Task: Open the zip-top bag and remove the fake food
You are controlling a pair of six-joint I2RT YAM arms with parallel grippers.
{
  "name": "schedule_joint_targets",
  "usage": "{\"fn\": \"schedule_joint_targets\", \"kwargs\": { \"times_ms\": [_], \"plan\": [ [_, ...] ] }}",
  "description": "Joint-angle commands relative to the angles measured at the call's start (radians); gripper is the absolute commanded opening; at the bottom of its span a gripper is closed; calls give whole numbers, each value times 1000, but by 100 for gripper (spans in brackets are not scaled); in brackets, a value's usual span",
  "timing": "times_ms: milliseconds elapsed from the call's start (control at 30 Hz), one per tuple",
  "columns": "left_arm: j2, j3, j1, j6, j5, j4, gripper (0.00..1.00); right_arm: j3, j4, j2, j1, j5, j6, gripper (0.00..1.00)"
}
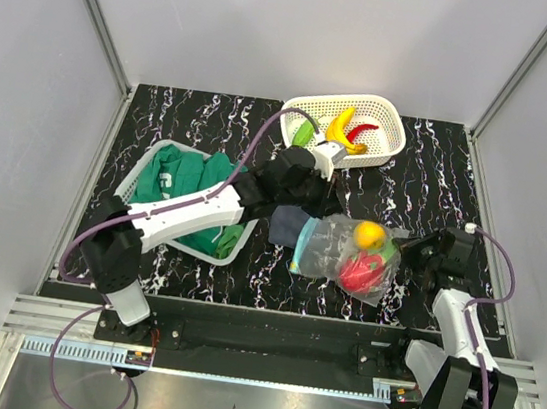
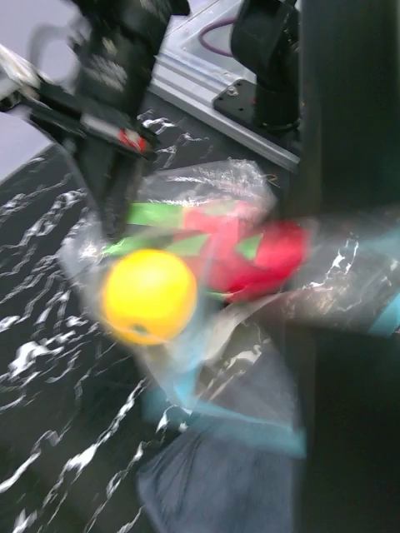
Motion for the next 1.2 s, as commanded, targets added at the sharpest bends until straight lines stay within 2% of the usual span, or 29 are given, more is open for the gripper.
{"fn": "schedule_joint_targets", "kwargs": {
  "times_ms": [0,33,133,167,267,367,400,433,467,567,633,733,767,800,867,967,1000,1100,1167],
  "plan": [
    [-36,41,8,-7,68,44,0,54,-65,43,-13,62,-110,3],
    [-31,40,7,-12,79,51,0,57,-62,45,-13,54,-112,17],
    [21,71,2,-11,102,35,0,75,-87,71,-13,34,-118,48],
    [33,85,2,-12,106,15,0,83,-99,78,-13,28,-129,65],
    [35,86,2,-18,106,-7,0,127,-192,97,-13,49,-167,79],
    [-3,87,3,12,11,-75,0,209,-314,94,-13,66,-207,82],
    [-13,86,6,20,-70,-103,0,244,-338,88,-13,72,-216,87],
    [-23,84,10,23,-112,-126,10,261,-389,80,-15,78,-228,91],
    [-45,75,28,17,-144,-164,18,281,-415,63,-13,87,-233,99],
    [-79,14,89,-15,-152,-168,31,351,-499,20,-7,103,-245,100],
    [-103,-15,114,-47,-131,-165,31,420,-551,14,14,111,-265,100],
    [-203,-149,126,-64,-117,-50,31,537,-620,64,129,141,-294,100],
    [-229,-178,126,-72,-115,5,35,571,-645,116,166,156,-299,100],
    [-241,-206,128,-83,-118,10,47,633,-686,138,239,181,-302,100],
    [-212,-201,150,-115,-93,-8,54,683,-708,173,280,184,-296,100],
    [-127,-194,186,-155,93,24,62,744,-717,176,312,138,-296,100],
    [-102,-177,189,-161,116,22,69,762,-722,181,320,112,-296,100],
    [-48,-168,189,-170,130,27,73,795,-768,222,324,111,-322,100],
    [-40,-184,189,-166,83,35,75,809,-794,253,327,129,-342,100]
  ]
}}
